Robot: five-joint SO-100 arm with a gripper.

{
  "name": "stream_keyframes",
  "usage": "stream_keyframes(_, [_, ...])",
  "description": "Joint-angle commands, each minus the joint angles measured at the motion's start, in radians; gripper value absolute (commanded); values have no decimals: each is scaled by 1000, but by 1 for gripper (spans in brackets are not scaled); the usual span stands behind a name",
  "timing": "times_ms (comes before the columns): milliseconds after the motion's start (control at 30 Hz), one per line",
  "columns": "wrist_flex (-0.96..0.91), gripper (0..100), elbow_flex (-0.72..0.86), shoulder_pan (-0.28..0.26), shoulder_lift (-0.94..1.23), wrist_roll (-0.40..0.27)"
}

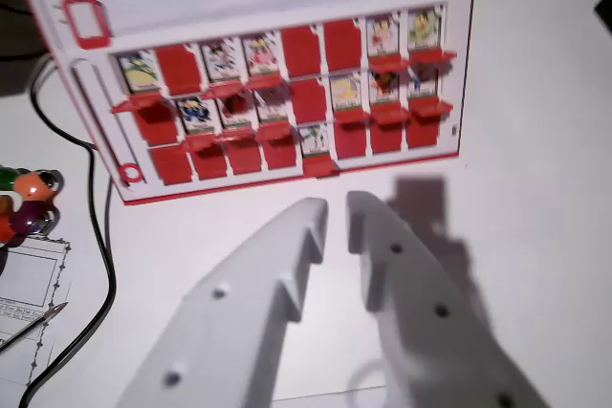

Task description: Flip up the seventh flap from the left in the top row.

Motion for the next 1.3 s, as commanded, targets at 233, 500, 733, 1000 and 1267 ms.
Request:
stream_keyframes(233, [17, 2, -308, 46, -253, 20])
stream_keyframes(500, [11, 2, -428, 66, -428, 40])
stream_keyframes(733, [8, 2, -517, 75, -568, 48])
stream_keyframes(1000, [3, 2, -607, 84, -723, 61])
stream_keyframes(1267, [-9, 2, -715, 95, -874, 66])
